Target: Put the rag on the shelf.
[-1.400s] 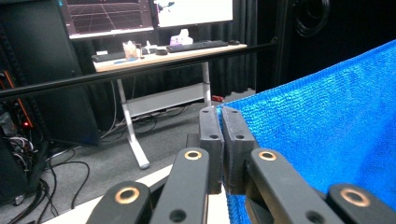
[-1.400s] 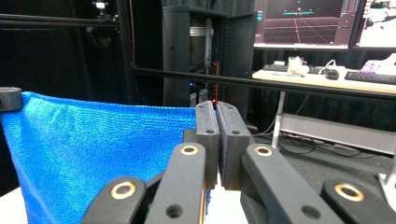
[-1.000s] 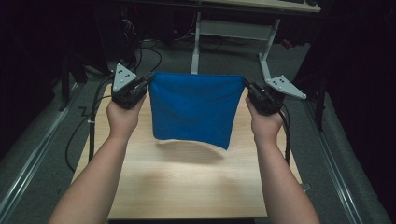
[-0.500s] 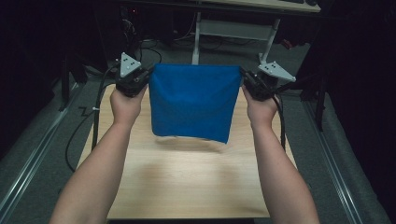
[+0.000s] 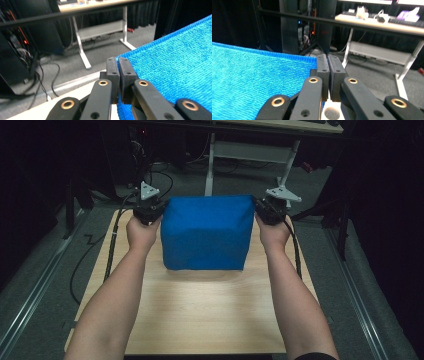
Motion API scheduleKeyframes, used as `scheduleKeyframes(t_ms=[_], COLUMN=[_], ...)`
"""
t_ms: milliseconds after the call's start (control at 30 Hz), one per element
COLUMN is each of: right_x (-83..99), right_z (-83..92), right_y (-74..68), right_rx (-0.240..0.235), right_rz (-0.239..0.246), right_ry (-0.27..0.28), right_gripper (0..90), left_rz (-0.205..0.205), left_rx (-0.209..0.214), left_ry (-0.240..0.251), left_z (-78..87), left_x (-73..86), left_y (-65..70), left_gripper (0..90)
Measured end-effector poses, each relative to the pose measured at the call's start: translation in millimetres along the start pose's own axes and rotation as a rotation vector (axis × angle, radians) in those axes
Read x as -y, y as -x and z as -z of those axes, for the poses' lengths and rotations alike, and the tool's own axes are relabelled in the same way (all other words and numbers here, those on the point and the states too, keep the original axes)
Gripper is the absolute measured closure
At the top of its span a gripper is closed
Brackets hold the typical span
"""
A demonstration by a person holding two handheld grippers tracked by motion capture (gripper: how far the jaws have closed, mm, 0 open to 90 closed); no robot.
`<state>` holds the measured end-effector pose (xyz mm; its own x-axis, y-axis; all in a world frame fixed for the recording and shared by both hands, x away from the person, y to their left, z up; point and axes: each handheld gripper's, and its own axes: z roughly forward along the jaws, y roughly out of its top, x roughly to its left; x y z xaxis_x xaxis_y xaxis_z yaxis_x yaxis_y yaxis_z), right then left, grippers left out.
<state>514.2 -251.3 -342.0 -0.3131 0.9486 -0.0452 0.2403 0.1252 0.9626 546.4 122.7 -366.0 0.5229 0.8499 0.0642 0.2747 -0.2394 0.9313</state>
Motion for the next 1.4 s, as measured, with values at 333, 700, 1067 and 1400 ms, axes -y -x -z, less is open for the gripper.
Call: scheduleKeyframes(t_ms=[333,700,1067,1400], right_x=[50.8,99.1,123.4,132.5], right_z=[-15.2,-19.3,-20.3,-23.0], right_y=[3.9,-2.3,-12.4,-16.8], right_rx=[-0.030,-0.076,-0.118,-0.130], right_rz=[-0.040,-0.095,-0.104,-0.100], right_ry=[-0.118,-0.191,-0.225,-0.263], right_gripper=[89.0,88.9,88.8,88.8], left_rz=[0.014,0.058,0.084,0.098], left_rx=[0.060,0.128,0.169,0.183], left_ry=[-0.122,-0.168,-0.191,-0.217], left_z=[-16.0,-22.7,-26.2,-30.0], left_x=[46.2,86.9,101.4,116.2], left_y=[6.8,14.7,17.8,22.1], left_gripper=[88.3,88.3,88.2,88.2])
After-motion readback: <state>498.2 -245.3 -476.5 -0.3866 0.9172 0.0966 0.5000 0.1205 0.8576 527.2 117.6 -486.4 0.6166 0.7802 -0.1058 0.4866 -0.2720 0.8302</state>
